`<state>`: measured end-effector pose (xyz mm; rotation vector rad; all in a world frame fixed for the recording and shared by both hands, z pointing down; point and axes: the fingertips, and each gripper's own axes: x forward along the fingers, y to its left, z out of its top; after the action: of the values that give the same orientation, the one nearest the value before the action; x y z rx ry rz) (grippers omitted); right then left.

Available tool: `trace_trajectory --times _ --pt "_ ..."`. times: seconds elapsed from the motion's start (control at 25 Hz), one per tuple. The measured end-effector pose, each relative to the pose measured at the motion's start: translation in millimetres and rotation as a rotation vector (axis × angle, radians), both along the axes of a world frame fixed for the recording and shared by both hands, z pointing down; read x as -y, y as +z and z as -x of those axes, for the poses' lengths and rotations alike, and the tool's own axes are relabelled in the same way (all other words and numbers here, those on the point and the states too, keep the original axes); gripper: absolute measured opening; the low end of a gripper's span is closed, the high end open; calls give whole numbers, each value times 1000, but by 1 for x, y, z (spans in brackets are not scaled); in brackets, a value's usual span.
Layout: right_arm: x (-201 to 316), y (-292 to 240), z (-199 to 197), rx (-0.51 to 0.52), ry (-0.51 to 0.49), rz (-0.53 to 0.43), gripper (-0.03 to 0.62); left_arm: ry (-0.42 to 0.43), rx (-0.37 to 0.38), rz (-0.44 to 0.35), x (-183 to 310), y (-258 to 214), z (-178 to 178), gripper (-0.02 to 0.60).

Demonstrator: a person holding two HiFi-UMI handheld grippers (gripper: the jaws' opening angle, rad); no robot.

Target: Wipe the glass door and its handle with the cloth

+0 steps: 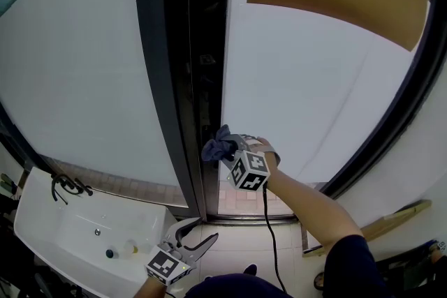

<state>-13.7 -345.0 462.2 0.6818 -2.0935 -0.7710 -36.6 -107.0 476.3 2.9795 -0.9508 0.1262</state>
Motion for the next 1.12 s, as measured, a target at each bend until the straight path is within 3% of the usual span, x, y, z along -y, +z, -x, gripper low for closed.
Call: trace_trajectory --times 0.2,0.36,0.76,1.12 --pt "-8 22 61 -149 -124 -96 141 -16 -8 3 -2 -1 2 219" --pt "3 50 68 -271 -146 -132 141 -42 -3 17 -1 1 8 219" --pt "-11 71 31 -403 -198 -184 141 -17 -16 3 1 -1 3 219" --pt "-14 87 -29 -488 -151 -186 141 20 -10 8 2 1 -7 219"
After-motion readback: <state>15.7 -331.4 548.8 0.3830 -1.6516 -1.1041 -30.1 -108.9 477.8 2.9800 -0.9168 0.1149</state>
